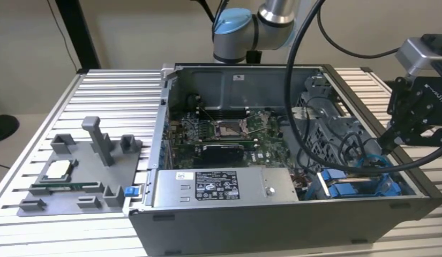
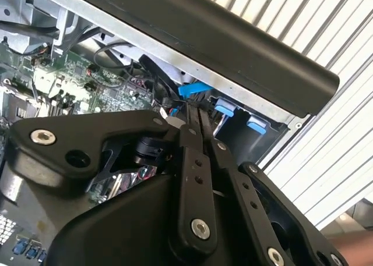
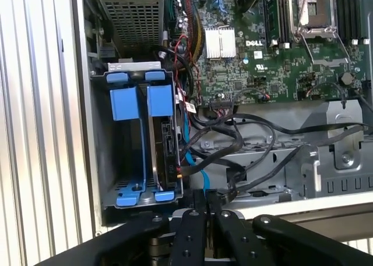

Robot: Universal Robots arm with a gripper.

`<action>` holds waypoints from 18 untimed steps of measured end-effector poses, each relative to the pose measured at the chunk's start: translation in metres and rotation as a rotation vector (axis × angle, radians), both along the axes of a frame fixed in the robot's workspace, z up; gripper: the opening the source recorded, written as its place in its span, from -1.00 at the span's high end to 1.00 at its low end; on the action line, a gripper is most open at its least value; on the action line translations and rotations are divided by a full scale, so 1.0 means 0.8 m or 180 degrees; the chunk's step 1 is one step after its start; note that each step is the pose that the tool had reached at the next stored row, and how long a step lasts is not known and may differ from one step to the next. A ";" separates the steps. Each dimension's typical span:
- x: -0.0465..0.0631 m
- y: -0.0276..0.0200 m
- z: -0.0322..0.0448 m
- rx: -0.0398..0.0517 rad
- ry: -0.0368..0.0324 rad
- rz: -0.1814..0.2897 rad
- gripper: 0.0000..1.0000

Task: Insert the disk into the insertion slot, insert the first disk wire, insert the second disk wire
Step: 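Insert the second disk wire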

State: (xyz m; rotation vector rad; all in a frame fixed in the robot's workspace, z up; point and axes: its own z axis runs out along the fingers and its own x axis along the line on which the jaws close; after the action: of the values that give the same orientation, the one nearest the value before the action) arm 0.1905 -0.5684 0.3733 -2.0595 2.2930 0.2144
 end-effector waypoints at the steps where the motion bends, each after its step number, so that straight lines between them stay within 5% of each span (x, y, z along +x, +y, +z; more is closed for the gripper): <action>1: 0.000 0.0000 0.0013 0.0000 0.0000 0.0000 -1.00; 18: 0.001 -0.0068 0.0001 -0.0008 0.0017 0.0032 -1.00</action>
State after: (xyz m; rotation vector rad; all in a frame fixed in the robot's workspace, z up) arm 0.1913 -0.5738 0.3734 -2.0745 2.2875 0.2178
